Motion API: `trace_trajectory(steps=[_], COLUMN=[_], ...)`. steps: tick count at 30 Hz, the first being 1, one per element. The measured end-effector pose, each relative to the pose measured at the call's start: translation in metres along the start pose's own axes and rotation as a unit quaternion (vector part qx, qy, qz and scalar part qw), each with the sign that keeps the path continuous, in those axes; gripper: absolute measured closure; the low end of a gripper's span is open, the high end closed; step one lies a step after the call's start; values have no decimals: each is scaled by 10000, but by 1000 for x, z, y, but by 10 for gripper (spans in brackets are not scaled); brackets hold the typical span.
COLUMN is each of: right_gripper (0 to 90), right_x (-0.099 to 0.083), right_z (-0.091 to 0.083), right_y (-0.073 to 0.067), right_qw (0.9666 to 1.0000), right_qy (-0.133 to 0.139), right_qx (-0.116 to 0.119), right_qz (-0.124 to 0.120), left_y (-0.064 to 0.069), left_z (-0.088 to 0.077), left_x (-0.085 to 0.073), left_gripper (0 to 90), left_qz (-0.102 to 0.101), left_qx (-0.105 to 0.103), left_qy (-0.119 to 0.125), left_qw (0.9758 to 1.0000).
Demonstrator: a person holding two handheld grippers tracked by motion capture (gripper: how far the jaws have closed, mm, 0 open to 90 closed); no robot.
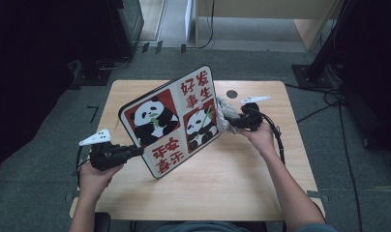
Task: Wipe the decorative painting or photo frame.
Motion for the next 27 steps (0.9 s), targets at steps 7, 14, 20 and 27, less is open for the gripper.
trace_trajectory(steps=[7,14,20,27], right_gripper=[650,649,649,650], right_x=[-4,-10,-21,-31], right_z=[9,16,21,27], right_y=[1,6,6,12], right_qw=[10000,9999,9996,9989], right_qy=[12,-114,-223,-426], right_qx=[-31,10,-98,-81], right_qz=[7,97,134,194], left_y=[5,6,7,6], left_z=[0,1,1,2], left_x=[-3,-3,-3,-3], left_gripper=[777,778,777,769], left_qz=[7,-23,-42,-26], left_qx=[47,93,123,109], left_qy=[4,-5,-5,-26], left_qw=[10000,10000,9999,9999])
Point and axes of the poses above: each handheld gripper's, and its own axes: z roughly forward along the jaws, x roughly out of its top, y roughly to its right, the point moved 3 cm from there along z, roughly forward along the jaws, and after that the axes turned 6 degrees about -y, right-handed, at the moved point
